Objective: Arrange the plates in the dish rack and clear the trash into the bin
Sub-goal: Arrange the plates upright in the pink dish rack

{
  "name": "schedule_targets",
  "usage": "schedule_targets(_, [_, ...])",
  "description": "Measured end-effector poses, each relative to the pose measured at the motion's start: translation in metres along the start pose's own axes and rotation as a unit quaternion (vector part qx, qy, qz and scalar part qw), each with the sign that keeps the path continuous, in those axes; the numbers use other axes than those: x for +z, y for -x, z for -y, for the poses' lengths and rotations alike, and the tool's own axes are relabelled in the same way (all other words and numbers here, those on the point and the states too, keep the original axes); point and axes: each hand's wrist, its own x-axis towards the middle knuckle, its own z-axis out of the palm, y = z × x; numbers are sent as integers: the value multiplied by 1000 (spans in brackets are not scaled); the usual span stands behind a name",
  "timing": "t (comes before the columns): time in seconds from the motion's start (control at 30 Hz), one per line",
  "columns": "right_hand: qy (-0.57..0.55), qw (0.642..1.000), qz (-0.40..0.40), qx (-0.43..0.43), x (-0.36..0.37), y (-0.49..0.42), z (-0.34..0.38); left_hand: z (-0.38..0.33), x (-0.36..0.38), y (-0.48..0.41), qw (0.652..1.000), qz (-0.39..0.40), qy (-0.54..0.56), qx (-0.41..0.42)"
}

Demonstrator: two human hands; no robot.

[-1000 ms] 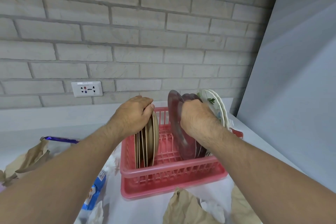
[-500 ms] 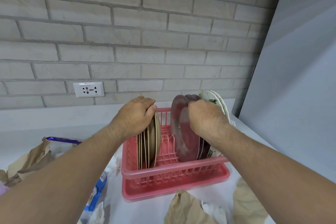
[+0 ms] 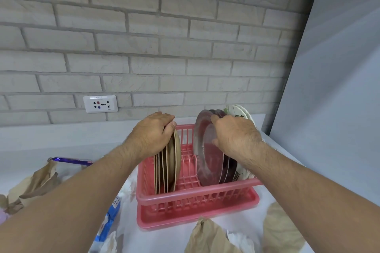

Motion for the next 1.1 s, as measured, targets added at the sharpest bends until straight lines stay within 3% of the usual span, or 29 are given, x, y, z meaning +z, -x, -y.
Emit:
schedule_targets(0.5, [-16, 998, -35, -51, -7, -2, 7, -1, 1, -1, 1000, -5, -4, 3])
schedule_targets(0.6, [-124, 988, -58, -68, -6, -2, 17, 0, 3, -2, 1000, -14, -1, 5])
schedule_targets(0.7, [-301, 947, 18, -115, 0, 2, 32, 0, 3, -3, 1000, -25, 3, 12])
schedule_targets(0.8, [-332, 929, 74, -147, 8, 9, 42, 3, 1, -3, 999, -41, 31, 3])
schedule_targets(0.93, [-366, 921, 91, -100, 21, 12, 46, 7, -1, -2, 997, -45, 54, -6])
schedule_targets(1.1, [-454, 884, 115, -14, 25, 15, 56, 1, -3, 1, 997, -53, 47, 19])
